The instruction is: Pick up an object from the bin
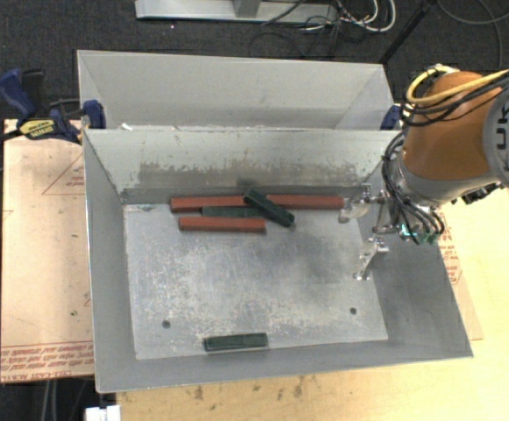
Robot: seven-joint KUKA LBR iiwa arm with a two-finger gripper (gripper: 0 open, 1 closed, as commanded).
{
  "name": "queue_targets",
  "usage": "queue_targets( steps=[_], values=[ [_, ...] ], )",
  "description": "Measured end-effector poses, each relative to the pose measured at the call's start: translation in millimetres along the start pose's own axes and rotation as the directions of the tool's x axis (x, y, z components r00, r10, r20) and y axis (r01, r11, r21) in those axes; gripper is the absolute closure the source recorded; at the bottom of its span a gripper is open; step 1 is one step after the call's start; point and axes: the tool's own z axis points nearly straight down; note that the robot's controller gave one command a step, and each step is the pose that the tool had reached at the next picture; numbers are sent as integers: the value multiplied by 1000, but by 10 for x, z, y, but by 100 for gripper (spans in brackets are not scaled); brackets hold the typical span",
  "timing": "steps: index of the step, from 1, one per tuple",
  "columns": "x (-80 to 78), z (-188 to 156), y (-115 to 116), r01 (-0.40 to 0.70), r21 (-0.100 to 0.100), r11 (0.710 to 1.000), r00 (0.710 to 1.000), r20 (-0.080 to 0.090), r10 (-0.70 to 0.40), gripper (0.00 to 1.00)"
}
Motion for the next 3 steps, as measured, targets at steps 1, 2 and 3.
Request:
queue_targets(
  steps=[1,2,3],
  values=[
    [-19,-41,3,2,1,1000,1000,8,-2,0],
    [-497,596,462,38,2,999,999,17,-38,0],
    [-573,758,572,27,0,1000,1000,13,-27,0]
  ],
)
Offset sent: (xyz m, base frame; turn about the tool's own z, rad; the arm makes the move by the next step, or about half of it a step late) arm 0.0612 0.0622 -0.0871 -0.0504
